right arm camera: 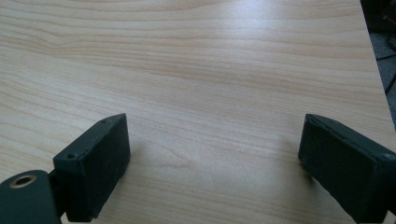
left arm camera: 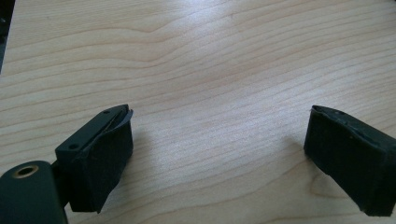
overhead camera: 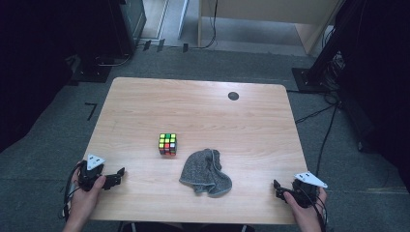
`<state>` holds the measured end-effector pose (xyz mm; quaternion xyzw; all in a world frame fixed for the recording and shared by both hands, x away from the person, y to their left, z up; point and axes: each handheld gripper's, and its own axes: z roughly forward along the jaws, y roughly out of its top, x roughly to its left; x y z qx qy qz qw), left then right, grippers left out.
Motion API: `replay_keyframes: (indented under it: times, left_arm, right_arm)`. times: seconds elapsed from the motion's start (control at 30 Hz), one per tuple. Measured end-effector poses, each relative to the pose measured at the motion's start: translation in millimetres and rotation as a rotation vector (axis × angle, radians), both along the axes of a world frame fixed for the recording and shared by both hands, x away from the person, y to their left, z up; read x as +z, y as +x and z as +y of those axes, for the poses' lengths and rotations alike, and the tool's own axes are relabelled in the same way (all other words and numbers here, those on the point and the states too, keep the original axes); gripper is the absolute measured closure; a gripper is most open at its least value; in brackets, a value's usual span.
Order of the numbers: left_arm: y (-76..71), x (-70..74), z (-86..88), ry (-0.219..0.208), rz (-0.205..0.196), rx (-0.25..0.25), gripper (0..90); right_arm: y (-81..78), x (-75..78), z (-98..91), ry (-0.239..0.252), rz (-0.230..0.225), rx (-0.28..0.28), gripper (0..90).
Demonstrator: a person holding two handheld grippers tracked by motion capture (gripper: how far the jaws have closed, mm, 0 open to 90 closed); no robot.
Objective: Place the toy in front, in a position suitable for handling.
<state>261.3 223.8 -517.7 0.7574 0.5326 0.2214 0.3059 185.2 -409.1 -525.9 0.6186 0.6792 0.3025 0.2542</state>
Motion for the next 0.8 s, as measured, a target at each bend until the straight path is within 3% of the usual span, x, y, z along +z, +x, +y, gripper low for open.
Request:
replay_keyframes:
  times: [0.13,0.23,0.3,0.37,0.43,0.5,0.57,0.67,0.73,0.8]
  left_arm:
    - [0.1,0.0,-0.1,0.0,0.0,0.0,7.7]
    - [0.1,0.0,0.0,0.0,0.0,0.0,7.7]
    - [0.1,0.0,-0.1,0.0,0.0,0.0,7.7]
    - [0.1,0.0,0.0,0.0,0.0,0.0,7.7]
    - [0.1,0.0,0.0,0.0,0.0,0.0,7.7]
    - [0.1,0.0,0.0,0.0,0.0,0.0,7.7]
    - [0.1,0.0,-0.1,0.0,0.0,0.0,7.7]
    - [0.1,0.0,-0.1,-0.001,0.0,0.0,7.7]
    - [0.1,0.0,-0.1,0.0,0.0,0.0,7.8]
    - [0.1,0.0,-0.1,0.0,0.0,0.0,7.7]
  right_arm:
    - [-0.5,0.3,0.4,0.001,0.0,0.002,10.1]
    - [-3.5,3.5,1.8,-0.006,-0.022,-0.045,19.3]
    - [-4.3,5.3,2.4,0.007,-0.039,-0.041,19.3]
    - [-5.0,13.9,10.6,0.062,-0.072,-0.022,20.0]
    - [-5.1,16.3,14.0,0.064,-0.078,-0.015,20.2]
    - [-5.3,26.9,31.8,0.09,-0.105,0.035,20.4]
    - [-5.1,29.6,36.2,0.093,-0.113,0.046,21.0]
    - [-4.4,44.8,61.0,0.11,-0.148,0.104,23.6]
    - [-4.2,47.0,65.0,0.119,-0.15,0.113,23.6]
    - [-3.1,54.8,80.5,0.139,-0.167,0.144,24.3]
